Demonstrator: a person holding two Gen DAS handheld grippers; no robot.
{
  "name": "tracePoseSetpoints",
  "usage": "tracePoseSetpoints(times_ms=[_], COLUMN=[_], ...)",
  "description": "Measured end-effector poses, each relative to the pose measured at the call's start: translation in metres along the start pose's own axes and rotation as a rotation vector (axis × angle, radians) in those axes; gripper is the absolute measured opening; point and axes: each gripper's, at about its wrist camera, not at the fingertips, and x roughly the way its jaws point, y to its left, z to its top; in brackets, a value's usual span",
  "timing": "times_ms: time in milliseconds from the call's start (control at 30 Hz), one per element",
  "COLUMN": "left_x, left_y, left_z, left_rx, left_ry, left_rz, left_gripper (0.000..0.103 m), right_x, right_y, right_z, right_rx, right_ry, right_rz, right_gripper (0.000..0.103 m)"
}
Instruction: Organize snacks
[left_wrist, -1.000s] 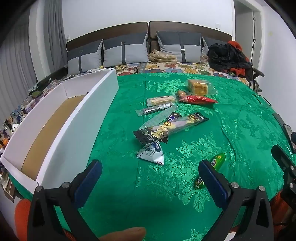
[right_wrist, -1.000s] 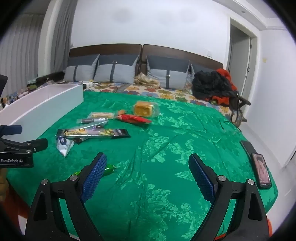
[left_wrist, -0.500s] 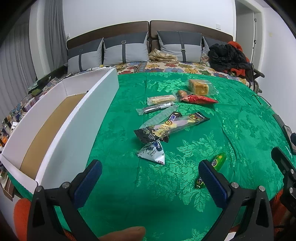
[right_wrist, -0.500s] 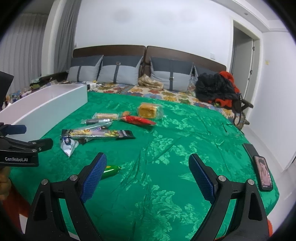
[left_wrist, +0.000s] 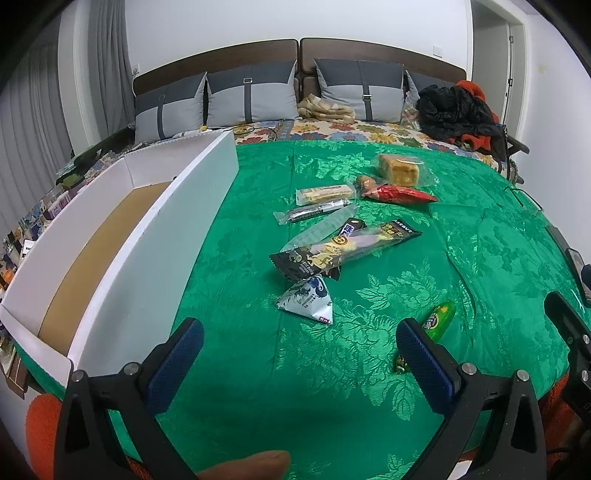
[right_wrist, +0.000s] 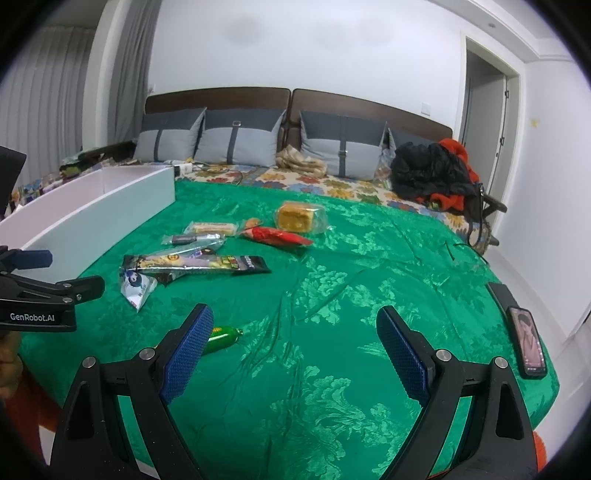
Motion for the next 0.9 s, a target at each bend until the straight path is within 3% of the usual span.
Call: tracePoseSetpoints(times_ms=[667,900], left_x=[0.006,0.012], left_y=[0.013,0.027], left_z=[-0.007,-0.01], left_rx=[-0.013,-0.044], left_ry=[0.009,0.05], left_rz=[-0.002,-0.007], left_gripper=[0.103,0.103], right_x=[0.003,0.012], right_y=[0.002,0.001], right_z=[-0.004,-0.008], right_rx=[-0.004,0.008], right_ry=[0.005,0.04], right_rz=[0.008,0.028], right_gripper=[0.092,0.092])
